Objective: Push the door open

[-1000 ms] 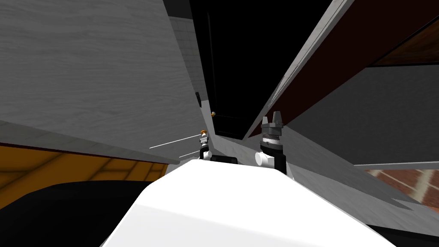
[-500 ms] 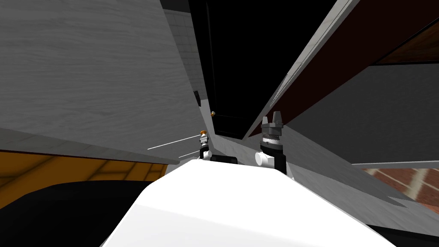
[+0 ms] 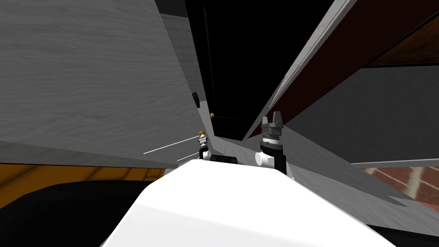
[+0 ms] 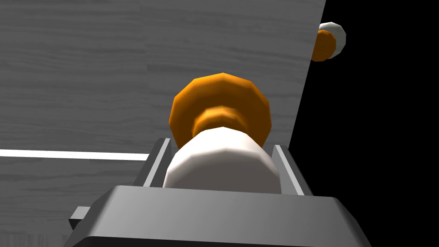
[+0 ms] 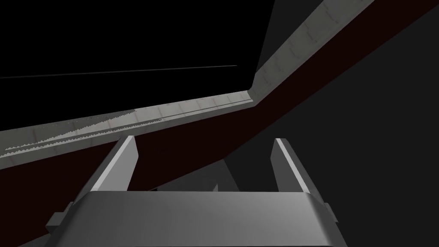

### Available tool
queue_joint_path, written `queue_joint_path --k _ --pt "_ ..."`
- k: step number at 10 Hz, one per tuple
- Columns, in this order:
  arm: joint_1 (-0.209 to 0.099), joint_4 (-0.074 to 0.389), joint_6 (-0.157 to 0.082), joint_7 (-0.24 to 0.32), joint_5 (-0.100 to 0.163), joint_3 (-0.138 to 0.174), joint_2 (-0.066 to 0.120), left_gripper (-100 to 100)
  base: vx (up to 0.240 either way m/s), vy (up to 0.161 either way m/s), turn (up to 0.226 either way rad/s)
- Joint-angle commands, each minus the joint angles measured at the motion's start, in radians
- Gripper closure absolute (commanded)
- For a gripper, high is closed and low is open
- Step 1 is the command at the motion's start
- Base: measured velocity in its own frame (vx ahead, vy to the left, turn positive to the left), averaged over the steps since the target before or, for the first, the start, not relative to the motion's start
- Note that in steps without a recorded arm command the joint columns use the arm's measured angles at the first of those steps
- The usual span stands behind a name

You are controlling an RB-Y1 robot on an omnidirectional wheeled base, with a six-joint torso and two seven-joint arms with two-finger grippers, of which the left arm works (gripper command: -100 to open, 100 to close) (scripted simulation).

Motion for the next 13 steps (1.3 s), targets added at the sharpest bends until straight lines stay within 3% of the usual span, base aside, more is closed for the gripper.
queue_joint_path --k 1,3,4,6,7,12,13 --pt "-0.012 -0.010 -0.021 -0.015 0.018 0.036 0.010 100 0.196 0.038 -0.087" --pt "-0.012 -0.010 -0.021 -0.015 0.018 0.036 0.010 100 0.096 0.046 -0.014" --pt "-0.023 0.002 -0.041 -0.029 0.037 0.070 0.011 100 0.094 0.060 -0.109" --pt "-0.026 0.006 -0.047 -0.034 0.044 0.083 0.011 100 0.119 0.045 -0.072" --pt "-0.034 0.015 -0.062 -0.045 0.060 0.109 0.010 100 0.118 0.052 -0.066" --pt "-0.056 0.039 -0.102 -0.074 0.100 0.180 0.002 100 0.099 0.057 -0.068" --pt "-0.056 0.039 -0.102 -0.074 0.100 0.180 0.002 100 0.063 0.039 -0.038"
